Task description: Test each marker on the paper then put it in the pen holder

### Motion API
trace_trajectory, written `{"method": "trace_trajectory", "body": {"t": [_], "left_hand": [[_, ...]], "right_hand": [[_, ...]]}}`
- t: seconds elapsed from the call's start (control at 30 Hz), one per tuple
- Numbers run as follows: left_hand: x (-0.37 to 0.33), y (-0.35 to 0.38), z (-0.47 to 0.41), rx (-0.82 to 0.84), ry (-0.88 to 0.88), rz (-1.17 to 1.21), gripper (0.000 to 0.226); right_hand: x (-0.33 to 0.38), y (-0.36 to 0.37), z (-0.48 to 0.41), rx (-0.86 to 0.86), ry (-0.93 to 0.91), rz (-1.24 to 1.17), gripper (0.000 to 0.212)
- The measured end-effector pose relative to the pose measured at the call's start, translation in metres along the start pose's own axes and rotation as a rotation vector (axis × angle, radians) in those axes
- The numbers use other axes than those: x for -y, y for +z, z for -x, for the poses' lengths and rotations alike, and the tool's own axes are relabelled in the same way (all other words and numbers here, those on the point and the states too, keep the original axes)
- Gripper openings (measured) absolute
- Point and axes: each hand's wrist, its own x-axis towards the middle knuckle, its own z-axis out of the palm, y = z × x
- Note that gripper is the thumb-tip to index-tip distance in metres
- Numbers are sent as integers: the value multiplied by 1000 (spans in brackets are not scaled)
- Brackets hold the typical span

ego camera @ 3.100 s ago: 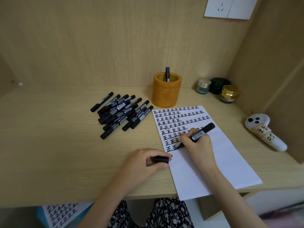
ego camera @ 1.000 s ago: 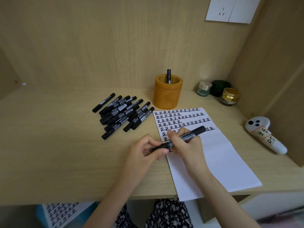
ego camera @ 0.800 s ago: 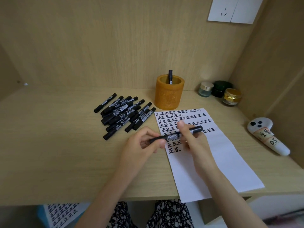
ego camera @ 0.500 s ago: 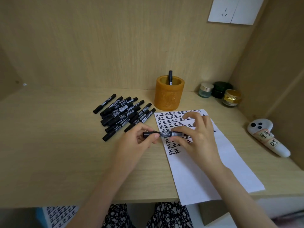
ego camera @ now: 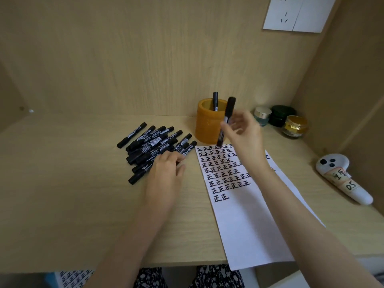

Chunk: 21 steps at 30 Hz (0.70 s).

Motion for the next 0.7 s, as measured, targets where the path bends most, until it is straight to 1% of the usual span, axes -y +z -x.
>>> {"method": "trace_trajectory", "body": {"t": [0.1, 0.17, 0.23, 0.3, 0.37, 0.47, 0.53, 0.6, 0.63, 0.7], "left_hand": [[1, 6, -4, 12, -2, -121, 33], [2, 8, -5, 12, -1, -175, 36], [3, 10, -7, 22, 5, -220, 39], [4, 12, -7, 28, 8, -230, 39], [5, 13, -7, 23, -8, -180, 39], [6, 14, -7, 26, -23, -137, 39], [6, 14, -6, 42, -32, -137, 40], [7, 15, -6, 40, -35, -132, 39], [7, 14, -5, 27, -37, -122, 38], [9, 13, -3, -19, -33, -85, 36]], "right_hand": [[4, 6, -39, -175, 14, -31, 27], [5, 10, -62, -227, 8, -55, 28], [6, 15, -80, -239, 4, -47, 28], [4, 21, -91, -215, 8, 29, 28], [-2, 28, -95, -171, 40, 144, 28], [-18, 38, -99, -56, 75, 348, 29], [-23, 40, -101, 32, 135, 447, 33], [-23, 39, -99, 78, 188, 452, 41], [-21, 37, -96, 74, 179, 446, 44], [-18, 31, -87, 7, 115, 434, 43]]}}
